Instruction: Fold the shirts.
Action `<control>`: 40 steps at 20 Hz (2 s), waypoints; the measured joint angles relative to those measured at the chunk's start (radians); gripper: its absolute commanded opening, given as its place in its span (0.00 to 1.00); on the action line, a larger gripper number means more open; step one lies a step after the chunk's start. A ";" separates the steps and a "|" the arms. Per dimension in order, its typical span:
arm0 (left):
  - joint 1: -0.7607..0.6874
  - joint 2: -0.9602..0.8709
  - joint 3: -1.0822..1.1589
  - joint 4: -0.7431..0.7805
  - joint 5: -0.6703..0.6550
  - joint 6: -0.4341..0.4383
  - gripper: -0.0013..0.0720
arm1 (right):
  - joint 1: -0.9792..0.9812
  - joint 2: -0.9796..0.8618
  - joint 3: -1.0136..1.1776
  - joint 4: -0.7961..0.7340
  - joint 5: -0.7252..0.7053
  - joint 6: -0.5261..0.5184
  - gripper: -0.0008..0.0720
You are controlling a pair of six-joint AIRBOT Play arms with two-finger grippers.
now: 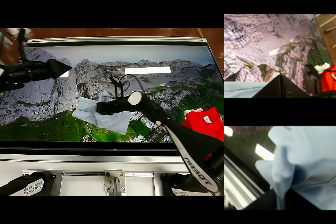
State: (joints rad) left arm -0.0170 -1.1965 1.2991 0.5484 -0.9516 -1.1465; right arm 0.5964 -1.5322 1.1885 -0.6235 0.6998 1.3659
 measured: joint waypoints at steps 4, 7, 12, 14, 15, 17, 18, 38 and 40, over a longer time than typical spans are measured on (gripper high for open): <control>0.030 0.080 0.000 0.004 -0.070 0.002 0.07 | 0.034 -0.097 0.009 0.337 -0.178 -0.082 0.86; 0.032 0.100 0.000 0.006 -0.090 0.002 0.07 | 0.003 -0.111 0.028 0.506 -0.192 -0.183 0.86; 0.033 0.110 -0.002 0.031 -0.103 0.002 0.07 | -0.165 -0.061 0.039 0.438 -0.014 -0.227 0.86; 0.034 0.111 -0.002 0.100 -0.107 -0.001 0.07 | -0.267 -0.035 0.041 0.251 0.148 -0.141 0.86; 0.034 0.111 -0.002 0.151 -0.112 -0.011 0.07 | -0.314 -0.028 0.041 0.115 0.245 -0.071 0.87; 0.034 0.111 -0.002 0.277 -0.124 -0.053 0.07 | -0.380 -0.017 0.035 -0.145 0.422 0.045 0.89; 0.034 0.111 -0.002 0.339 -0.132 -0.075 0.07 | -0.402 -0.016 0.026 -0.254 0.490 0.086 0.89; 0.033 0.113 -0.002 0.421 -0.186 -0.149 0.07 | -0.371 -0.082 0.061 -0.077 0.407 -0.042 0.10; 0.033 0.113 -0.002 0.418 -0.186 -0.149 0.07 | -0.445 0.003 0.113 -0.076 0.410 -0.049 0.10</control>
State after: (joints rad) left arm 0.0158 -1.0840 1.2972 0.9665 -1.1374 -1.2953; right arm 0.1513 -1.5288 1.3018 -0.6998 1.1095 1.3170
